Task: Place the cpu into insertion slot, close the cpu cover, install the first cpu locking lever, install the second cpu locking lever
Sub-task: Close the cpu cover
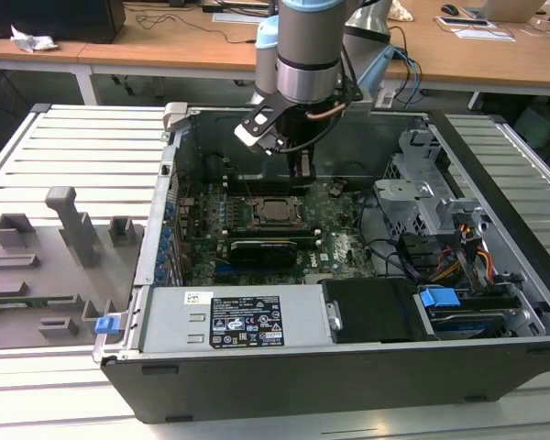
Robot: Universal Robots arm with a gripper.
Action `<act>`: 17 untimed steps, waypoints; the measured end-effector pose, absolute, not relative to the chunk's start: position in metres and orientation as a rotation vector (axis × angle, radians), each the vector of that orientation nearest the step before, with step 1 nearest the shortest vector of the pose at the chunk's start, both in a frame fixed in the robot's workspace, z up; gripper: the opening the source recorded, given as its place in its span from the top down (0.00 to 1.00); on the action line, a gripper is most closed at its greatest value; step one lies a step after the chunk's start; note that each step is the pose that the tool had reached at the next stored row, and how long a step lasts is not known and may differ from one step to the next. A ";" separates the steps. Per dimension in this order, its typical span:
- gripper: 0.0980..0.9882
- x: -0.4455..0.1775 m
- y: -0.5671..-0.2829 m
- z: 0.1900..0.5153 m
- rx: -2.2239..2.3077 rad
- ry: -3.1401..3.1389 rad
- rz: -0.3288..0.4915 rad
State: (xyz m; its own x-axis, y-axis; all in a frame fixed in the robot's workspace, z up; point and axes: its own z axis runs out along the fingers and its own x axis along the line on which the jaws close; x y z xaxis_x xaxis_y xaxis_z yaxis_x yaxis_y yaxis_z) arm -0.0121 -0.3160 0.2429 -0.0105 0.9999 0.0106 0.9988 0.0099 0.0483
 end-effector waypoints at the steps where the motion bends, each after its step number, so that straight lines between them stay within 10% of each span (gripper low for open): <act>1: 0.99 -0.014 -0.316 0.242 2.191 2.214 0.065; 17: 0.99 -0.035 -0.315 0.231 2.191 2.214 0.065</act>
